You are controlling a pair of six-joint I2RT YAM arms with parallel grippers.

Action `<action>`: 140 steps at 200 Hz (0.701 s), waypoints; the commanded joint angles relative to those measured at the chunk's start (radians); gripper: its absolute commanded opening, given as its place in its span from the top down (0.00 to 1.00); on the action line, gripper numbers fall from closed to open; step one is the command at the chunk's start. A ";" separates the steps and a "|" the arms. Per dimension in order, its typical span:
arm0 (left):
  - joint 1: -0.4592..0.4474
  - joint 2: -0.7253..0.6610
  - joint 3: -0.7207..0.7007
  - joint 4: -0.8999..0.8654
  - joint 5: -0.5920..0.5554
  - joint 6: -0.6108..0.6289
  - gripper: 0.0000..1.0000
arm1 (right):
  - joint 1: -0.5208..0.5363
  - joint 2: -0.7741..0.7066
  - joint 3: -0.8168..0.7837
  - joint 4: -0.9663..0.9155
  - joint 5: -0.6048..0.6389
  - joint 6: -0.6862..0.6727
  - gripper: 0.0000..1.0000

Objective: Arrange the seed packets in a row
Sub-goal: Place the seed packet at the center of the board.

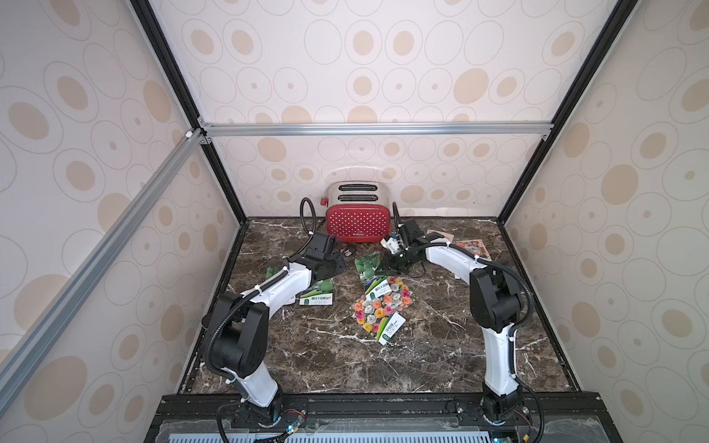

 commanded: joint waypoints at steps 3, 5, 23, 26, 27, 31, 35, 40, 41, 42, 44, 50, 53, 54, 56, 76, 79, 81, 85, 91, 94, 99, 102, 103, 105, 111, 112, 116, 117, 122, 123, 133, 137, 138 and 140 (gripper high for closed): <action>0.019 -0.072 -0.048 0.014 -0.031 -0.016 0.60 | 0.030 0.042 0.049 0.036 0.019 0.070 0.86; 0.021 -0.076 -0.051 0.013 -0.032 -0.016 0.60 | 0.032 0.045 0.052 0.041 0.019 0.074 0.86; 0.027 -0.111 -0.072 0.007 -0.032 -0.012 0.60 | 0.049 0.073 0.078 0.050 0.043 0.101 0.86; 0.027 -0.115 -0.074 0.003 -0.033 -0.010 0.60 | 0.052 0.076 0.081 0.053 0.045 0.105 0.86; 0.027 -0.117 -0.074 0.002 -0.033 -0.010 0.60 | 0.053 0.077 0.081 0.054 0.047 0.107 0.86; 0.028 -0.123 -0.077 -0.001 -0.033 -0.010 0.60 | 0.055 0.084 0.085 0.054 0.053 0.113 0.85; 0.028 -0.127 -0.079 -0.003 -0.033 -0.008 0.59 | 0.057 0.088 0.088 0.057 0.057 0.119 0.85; 0.028 -0.133 -0.081 -0.003 -0.031 -0.006 0.59 | 0.060 0.096 0.091 0.067 0.058 0.127 0.85; 0.028 -0.134 -0.082 -0.005 -0.031 -0.006 0.59 | 0.061 0.097 0.091 0.068 0.058 0.128 0.85; 0.028 -0.134 -0.082 -0.005 -0.030 -0.006 0.59 | 0.062 0.098 0.092 0.070 0.058 0.130 0.85; 0.029 -0.137 -0.082 -0.007 -0.029 -0.006 0.59 | 0.062 0.100 0.092 0.074 0.058 0.134 0.85; 0.029 -0.141 -0.082 -0.011 -0.028 -0.007 0.59 | 0.064 0.110 0.094 0.082 0.061 0.147 0.85; 0.030 -0.144 -0.082 -0.013 -0.026 -0.006 0.59 | 0.065 0.115 0.097 0.086 0.063 0.152 0.85; 0.029 -0.144 -0.082 -0.015 -0.026 -0.006 0.59 | 0.067 0.116 0.097 0.087 0.064 0.154 0.85; 0.029 -0.145 -0.082 -0.015 -0.024 -0.007 0.59 | 0.067 0.119 0.098 0.091 0.063 0.157 0.85; 0.031 -0.154 -0.087 -0.018 -0.014 -0.006 0.59 | 0.080 0.152 0.122 0.103 0.077 0.188 0.85; 0.032 -0.155 -0.089 -0.016 -0.013 -0.006 0.59 | 0.081 0.157 0.123 0.109 0.076 0.194 0.85; 0.032 -0.156 -0.089 -0.016 -0.013 -0.006 0.59 | 0.082 0.160 0.126 0.111 0.075 0.196 0.85; 0.031 -0.156 -0.092 -0.014 -0.012 -0.008 0.59 | 0.084 0.167 0.133 0.112 0.073 0.201 0.84; 0.032 -0.158 -0.095 -0.012 -0.011 -0.009 0.59 | 0.087 0.178 0.145 0.110 0.075 0.211 0.84; 0.032 -0.158 -0.097 -0.010 -0.010 -0.012 0.59 | 0.088 0.183 0.149 0.110 0.075 0.214 0.84; 0.032 -0.159 -0.100 -0.009 -0.008 -0.011 0.58 | 0.091 0.191 0.156 0.112 0.075 0.219 0.84; 0.032 -0.160 -0.101 -0.009 -0.006 -0.012 0.58 | 0.094 0.194 0.160 0.111 0.073 0.222 0.84; 0.032 -0.160 -0.101 -0.008 -0.005 -0.012 0.58 | 0.094 0.195 0.161 0.110 0.073 0.223 0.84; 0.033 -0.159 -0.103 -0.008 -0.005 -0.012 0.58 | 0.095 0.198 0.165 0.110 0.072 0.227 0.84; 0.033 -0.159 -0.104 -0.006 -0.002 -0.014 0.58 | 0.096 0.202 0.166 0.116 0.072 0.236 0.83; 0.034 -0.159 -0.105 -0.006 -0.002 -0.014 0.58 | 0.096 0.203 0.166 0.118 0.072 0.237 0.83; 0.034 -0.159 -0.107 -0.004 0.000 -0.014 0.59 | 0.097 0.204 0.166 0.123 0.073 0.242 0.83; 0.034 -0.159 -0.107 -0.004 0.001 -0.014 0.58 | 0.099 0.204 0.165 0.124 0.075 0.242 0.83; 0.033 -0.160 -0.109 -0.002 0.003 -0.015 0.58 | 0.100 0.205 0.166 0.125 0.080 0.246 0.83; 0.034 -0.159 -0.110 -0.003 0.004 -0.015 0.58 | 0.100 0.206 0.166 0.125 0.080 0.247 0.83; 0.034 -0.159 -0.115 0.000 0.005 -0.017 0.58 | 0.104 0.210 0.168 0.128 0.083 0.256 0.82; 0.034 -0.159 -0.116 0.003 0.006 -0.018 0.58 | 0.105 0.212 0.166 0.130 0.084 0.262 0.82; 0.034 -0.158 -0.116 0.003 0.007 -0.018 0.58 | 0.106 0.212 0.166 0.131 0.084 0.265 0.82; 0.033 -0.158 -0.118 0.004 0.008 -0.018 0.58 | 0.106 0.212 0.166 0.134 0.084 0.266 0.82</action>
